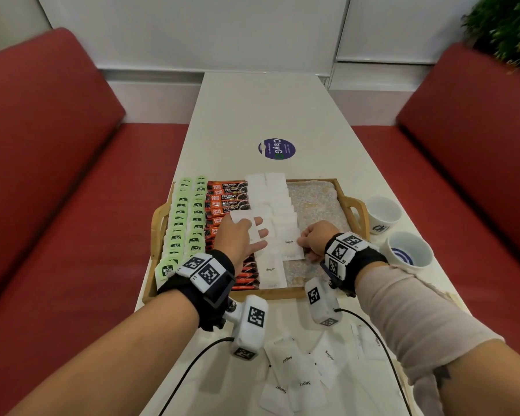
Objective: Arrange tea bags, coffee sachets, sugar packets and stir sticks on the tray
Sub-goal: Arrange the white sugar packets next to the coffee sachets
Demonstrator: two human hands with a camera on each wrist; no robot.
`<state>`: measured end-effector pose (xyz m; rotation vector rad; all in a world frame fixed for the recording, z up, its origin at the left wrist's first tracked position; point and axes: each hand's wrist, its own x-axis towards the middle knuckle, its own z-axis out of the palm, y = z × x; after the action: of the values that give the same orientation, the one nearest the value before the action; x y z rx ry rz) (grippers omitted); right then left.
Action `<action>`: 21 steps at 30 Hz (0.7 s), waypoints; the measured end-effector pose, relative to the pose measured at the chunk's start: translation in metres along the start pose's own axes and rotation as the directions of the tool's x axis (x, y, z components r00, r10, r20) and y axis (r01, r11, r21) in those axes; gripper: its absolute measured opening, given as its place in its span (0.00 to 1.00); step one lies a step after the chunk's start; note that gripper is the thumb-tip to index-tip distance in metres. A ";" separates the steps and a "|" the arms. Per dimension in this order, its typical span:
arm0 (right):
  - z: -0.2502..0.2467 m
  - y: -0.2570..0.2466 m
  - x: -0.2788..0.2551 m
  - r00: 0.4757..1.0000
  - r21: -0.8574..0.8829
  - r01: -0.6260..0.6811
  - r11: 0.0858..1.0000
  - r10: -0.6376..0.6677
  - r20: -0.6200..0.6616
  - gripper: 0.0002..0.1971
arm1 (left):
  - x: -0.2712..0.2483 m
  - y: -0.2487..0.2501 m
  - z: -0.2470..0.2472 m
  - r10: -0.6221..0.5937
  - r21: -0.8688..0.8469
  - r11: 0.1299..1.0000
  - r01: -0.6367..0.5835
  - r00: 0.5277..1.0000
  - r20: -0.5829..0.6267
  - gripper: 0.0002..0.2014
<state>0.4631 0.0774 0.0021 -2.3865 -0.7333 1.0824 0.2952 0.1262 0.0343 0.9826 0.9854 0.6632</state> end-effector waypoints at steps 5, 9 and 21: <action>0.001 0.000 0.003 0.998 -0.096 0.056 0.994 -0.059 -0.027 0.12 | 0.003 0.001 -0.002 -0.043 -0.033 0.999 0.042 0.999 -0.006 0.13; 0.008 -0.004 0.006 0.998 -0.229 0.028 0.973 -0.039 -0.046 0.08 | 0.003 0.000 -0.003 -0.066 -0.035 0.997 0.065 0.998 -0.021 0.12; -0.007 -0.009 -0.038 0.889 0.132 0.456 0.880 -0.444 -0.112 0.09 | -0.001 -0.003 -0.005 0.129 0.263 0.956 -0.133 0.991 0.034 0.08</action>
<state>0.4451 0.0599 0.0328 -1.9728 -1.0682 0.8083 0.2905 0.1254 0.0313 1.2962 1.0178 0.6423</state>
